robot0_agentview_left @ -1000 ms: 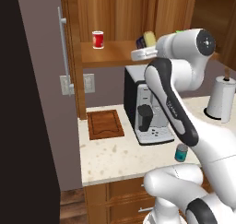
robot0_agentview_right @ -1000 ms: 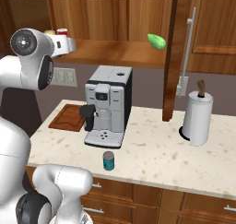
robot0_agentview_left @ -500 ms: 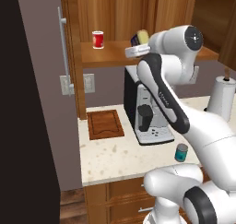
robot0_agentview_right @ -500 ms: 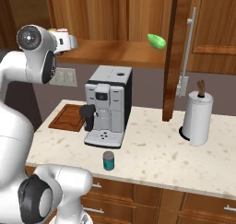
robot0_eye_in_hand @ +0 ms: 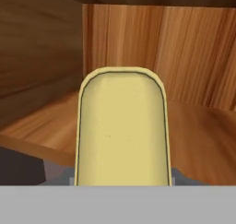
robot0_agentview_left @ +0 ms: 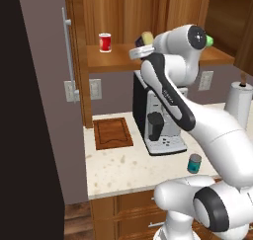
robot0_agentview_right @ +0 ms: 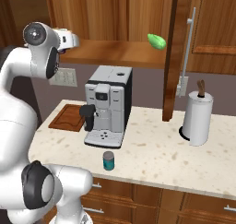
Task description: Pick the cans from the counter and place them in their designated side in the cabinet.
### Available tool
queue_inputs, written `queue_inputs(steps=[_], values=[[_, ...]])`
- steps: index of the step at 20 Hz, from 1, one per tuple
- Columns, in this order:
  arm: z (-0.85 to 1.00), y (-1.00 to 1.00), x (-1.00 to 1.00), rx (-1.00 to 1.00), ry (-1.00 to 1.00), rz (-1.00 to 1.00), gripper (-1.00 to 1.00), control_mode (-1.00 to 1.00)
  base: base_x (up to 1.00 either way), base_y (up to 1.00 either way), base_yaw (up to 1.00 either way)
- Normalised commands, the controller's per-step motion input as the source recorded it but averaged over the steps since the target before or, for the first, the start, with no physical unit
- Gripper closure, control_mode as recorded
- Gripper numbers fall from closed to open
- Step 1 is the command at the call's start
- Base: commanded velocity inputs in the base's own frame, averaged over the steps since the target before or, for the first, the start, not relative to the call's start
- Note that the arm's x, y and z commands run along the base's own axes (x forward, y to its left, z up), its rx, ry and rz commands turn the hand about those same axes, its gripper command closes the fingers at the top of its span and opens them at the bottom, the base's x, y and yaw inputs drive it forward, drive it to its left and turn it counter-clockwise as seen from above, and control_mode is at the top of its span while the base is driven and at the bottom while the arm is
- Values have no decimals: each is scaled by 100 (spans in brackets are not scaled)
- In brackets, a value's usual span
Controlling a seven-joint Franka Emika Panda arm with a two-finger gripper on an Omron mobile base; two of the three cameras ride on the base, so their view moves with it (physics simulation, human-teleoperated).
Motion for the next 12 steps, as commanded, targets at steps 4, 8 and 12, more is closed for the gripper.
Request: queue_inputs(steps=[4, 8, 12], values=[[-7, 1, 30, 0, 1, 0, 100, -100, 0, 0, 0], [-10, 1, 34, 0, 0, 0, 100, -100, 0, 0, 0], [-7, 6, 37, 0, 1, 0, 100, -100, 0, 0, 0]])
